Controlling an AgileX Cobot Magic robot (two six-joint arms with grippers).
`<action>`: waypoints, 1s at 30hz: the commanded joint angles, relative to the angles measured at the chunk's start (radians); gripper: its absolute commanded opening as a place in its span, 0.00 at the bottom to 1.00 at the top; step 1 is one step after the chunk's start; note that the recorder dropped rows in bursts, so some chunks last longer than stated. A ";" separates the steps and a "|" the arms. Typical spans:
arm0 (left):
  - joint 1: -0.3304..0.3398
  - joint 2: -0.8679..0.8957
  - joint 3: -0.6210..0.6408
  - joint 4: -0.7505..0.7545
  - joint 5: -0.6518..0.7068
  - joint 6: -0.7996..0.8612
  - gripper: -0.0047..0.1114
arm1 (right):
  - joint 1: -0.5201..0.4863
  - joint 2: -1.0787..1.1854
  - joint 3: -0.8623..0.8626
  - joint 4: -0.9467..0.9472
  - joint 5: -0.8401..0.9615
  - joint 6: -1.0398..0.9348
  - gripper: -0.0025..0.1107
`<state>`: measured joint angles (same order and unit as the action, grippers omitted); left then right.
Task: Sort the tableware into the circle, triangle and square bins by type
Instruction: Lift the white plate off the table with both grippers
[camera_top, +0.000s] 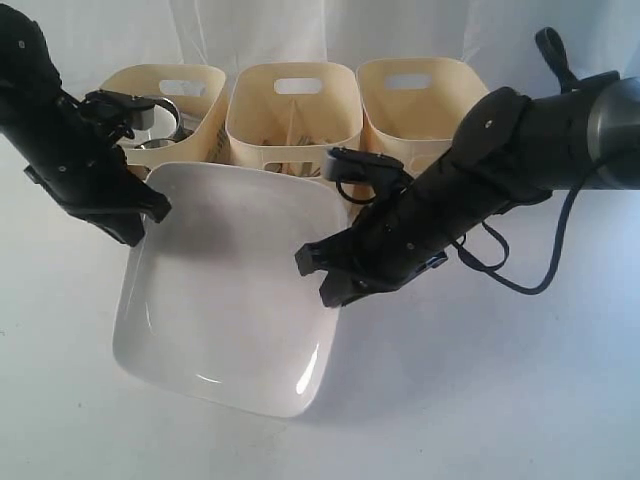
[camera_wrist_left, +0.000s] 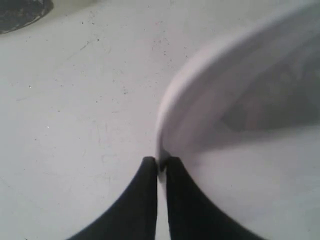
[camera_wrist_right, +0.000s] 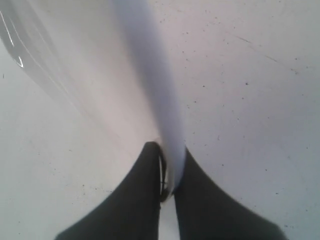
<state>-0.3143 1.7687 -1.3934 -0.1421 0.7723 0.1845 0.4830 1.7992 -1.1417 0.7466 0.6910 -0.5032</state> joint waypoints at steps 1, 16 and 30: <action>-0.083 -0.017 -0.005 -0.373 0.088 0.014 0.04 | 0.040 -0.011 -0.025 0.194 -0.073 -0.035 0.02; -0.087 -0.017 -0.005 -0.282 0.088 -0.002 0.04 | 0.040 -0.011 -0.025 0.194 -0.094 -0.038 0.02; -0.087 -0.017 -0.003 -0.148 0.083 -0.031 0.04 | 0.040 -0.013 -0.023 0.149 -0.094 -0.038 0.02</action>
<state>-0.3606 1.7620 -1.3971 0.0866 0.8282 0.1513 0.5013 1.7992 -1.1439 0.8076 0.6678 -0.5258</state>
